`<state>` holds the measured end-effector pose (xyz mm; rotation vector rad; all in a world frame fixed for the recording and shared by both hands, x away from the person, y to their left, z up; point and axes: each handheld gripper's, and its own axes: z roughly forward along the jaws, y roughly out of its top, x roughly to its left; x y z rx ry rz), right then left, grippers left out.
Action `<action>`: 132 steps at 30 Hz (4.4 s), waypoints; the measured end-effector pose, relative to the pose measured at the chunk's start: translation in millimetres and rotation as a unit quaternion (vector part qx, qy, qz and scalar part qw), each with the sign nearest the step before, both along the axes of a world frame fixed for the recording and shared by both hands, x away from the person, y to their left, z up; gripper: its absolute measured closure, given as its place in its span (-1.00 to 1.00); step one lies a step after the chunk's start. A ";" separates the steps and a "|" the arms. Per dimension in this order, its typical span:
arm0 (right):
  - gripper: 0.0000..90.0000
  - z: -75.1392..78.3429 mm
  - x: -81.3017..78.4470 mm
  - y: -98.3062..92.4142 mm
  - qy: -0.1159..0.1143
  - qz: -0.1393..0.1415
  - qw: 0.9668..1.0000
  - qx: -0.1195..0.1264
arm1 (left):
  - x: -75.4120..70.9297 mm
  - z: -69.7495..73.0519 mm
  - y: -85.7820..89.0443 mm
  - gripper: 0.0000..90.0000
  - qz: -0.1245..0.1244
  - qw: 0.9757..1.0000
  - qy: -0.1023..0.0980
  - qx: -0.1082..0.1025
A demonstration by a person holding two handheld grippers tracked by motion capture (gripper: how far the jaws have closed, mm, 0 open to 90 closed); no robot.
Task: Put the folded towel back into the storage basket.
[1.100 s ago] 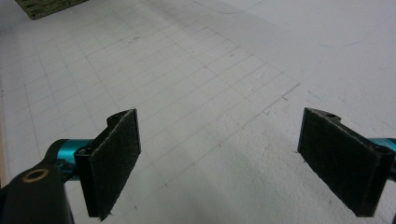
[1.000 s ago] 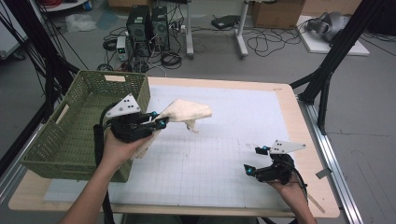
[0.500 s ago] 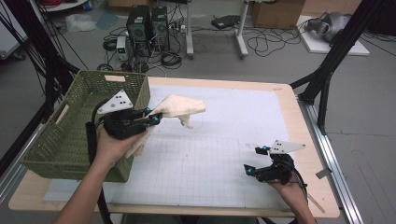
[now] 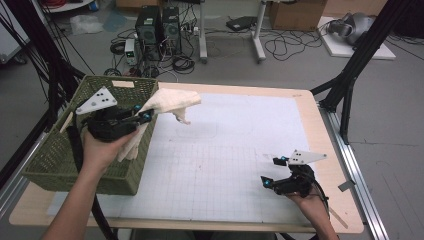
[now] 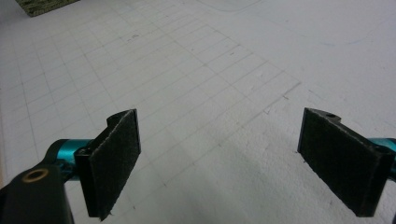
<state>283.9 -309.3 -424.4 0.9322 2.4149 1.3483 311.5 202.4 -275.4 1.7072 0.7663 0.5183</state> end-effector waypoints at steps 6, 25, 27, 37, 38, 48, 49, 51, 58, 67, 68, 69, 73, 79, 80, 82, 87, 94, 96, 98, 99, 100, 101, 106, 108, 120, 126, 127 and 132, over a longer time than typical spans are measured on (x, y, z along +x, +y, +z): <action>-0.72 -0.4 0.4 0.8 0.000 0.001 1.000 -0.002 | -1.4 -1.5 18.0 0.73 0.022 1.000 0.002 0.000; -0.72 -1.6 1.1 2.8 0.002 0.002 1.000 -0.005 | -3.5 -14.8 62.0 0.72 0.088 0.996 0.012 -0.003; -0.72 -1.8 1.3 2.7 0.001 0.003 1.000 -0.006 | -3.5 -15.3 65.1 0.72 0.093 0.996 0.012 -0.002; -0.72 -2.0 1.5 3.2 0.003 0.005 1.000 -0.006 | -5.0 -17.2 80.1 0.72 0.117 0.993 0.012 -0.009; -0.72 -2.2 1.6 3.4 0.003 0.004 1.000 -0.006 | -5.3 -17.0 81.6 0.72 0.120 0.993 0.011 -0.009; -0.72 -2.5 1.6 3.9 0.006 0.005 1.000 -0.008 | -5.8 -18.8 89.2 0.72 0.152 0.988 0.009 -0.007; -0.72 -2.4 1.5 4.0 0.006 0.005 1.000 -0.007 | -5.7 -19.6 89.5 0.72 0.155 0.988 0.010 -0.006; -0.72 -2.5 1.6 4.0 0.006 0.006 1.000 -0.007 | -5.4 -21.5 90.9 0.72 0.163 0.987 0.012 -0.006; -0.72 -2.7 1.9 4.2 0.005 0.006 1.000 -0.008 | -3.7 -29.0 94.1 0.72 0.193 0.981 0.022 -0.004; -0.72 -3.0 2.0 4.3 0.006 0.007 1.000 -0.008 | 0.5 -42.0 93.6 0.72 0.219 0.975 0.042 0.005; -0.72 -2.9 2.2 4.1 0.004 0.007 1.000 -0.008 | 1.1 -43.3 93.8 0.72 0.223 0.974 0.044 0.005; -0.72 -3.0 2.2 4.1 0.004 0.007 1.000 -0.008 | 1.6 -44.9 94.0 0.72 0.227 0.973 0.046 0.004; -0.72 -2.9 2.3 3.7 0.004 0.007 1.000 -0.007 | 2.8 -48.8 94.7 0.71 0.239 0.970 0.050 0.004; -0.72 -2.6 2.1 3.5 0.004 0.007 1.000 -0.007 | 4.1 -53.6 94.8 0.71 0.246 0.968 0.053 0.006; -0.72 -2.6 2.0 3.5 0.004 0.007 1.000 -0.006 | 4.2 -54.3 95.0 0.71 0.247 0.968 0.053 0.006; -0.72 -2.5 1.6 3.6 0.007 0.007 1.000 -0.006 | 4.5 -56.1 95.2 0.71 0.247 0.967 0.055 0.007; -0.72 -2.6 1.8 3.7 0.006 0.007 1.000 -0.006 | 5.0 -59.8 96.1 0.71 0.251 0.966 0.057 0.011; -0.72 -2.6 1.7 3.8 0.006 0.007 1.000 -0.006 | 7.2 -61.2 94.0 0.70 0.253 0.965 0.059 0.020; -0.72 -2.5 1.5 3.9 0.007 0.007 1.000 -0.006 | 8.0 -61.7 92.9 0.70 0.254 0.965 0.059 0.022; -0.72 -2.6 1.7 3.7 0.006 0.007 1.000 -0.006 | 8.6 -62.6 92.2 0.70 0.254 0.965 0.060 0.024; -0.72 -2.4 1.7 3.6 0.005 0.007 1.000 -0.005 | 8.8 -63.0 92.2 0.70 0.254 0.965 0.060 0.025; -0.72 -2.5 1.7 3.6 0.005 0.007 1.000 -0.006 | 8.9 -63.5 92.2 0.70 0.253 0.965 0.059 0.028; -0.72 -2.5 1.8 3.4 0.005 0.007 1.000 -0.006 | 9.0 -63.7 92.0 0.70 0.253 0.965 0.059 0.028; -0.72 -2.4 2.1 3.1 0.003 0.008 1.000 -0.005 | 9.3 -64.1 93.7 0.70 0.248 0.967 0.059 0.031; -0.72 -2.3 1.6 3.4 0.006 0.007 1.000 -0.005 | 9.6 -64.1 94.0 0.69 0.246 0.967 0.062 0.031; -0.72 -2.4 1.7 3.5 0.005 0.007 1.000 -0.006 | 14.1 -66.4 90.2 0.68 0.244 0.966 0.072 0.039; -0.72 -2.4 2.1 3.0 0.003 0.008 1.000 -0.005 | 14.6 -66.8 91.0 0.68 0.243 0.966 0.074 0.039; -0.72 -2.3 2.1 3.1 0.003 0.008 1.000 -0.005 | 14.9 -67.0 90.6 0.68 0.244 0.966 0.076 0.038; -0.72 -2.4 1.7 3.5 0.005 0.008 1.000 -0.005 | 16.5 -67.7 89.1 0.68 0.245 0.965 0.079 0.041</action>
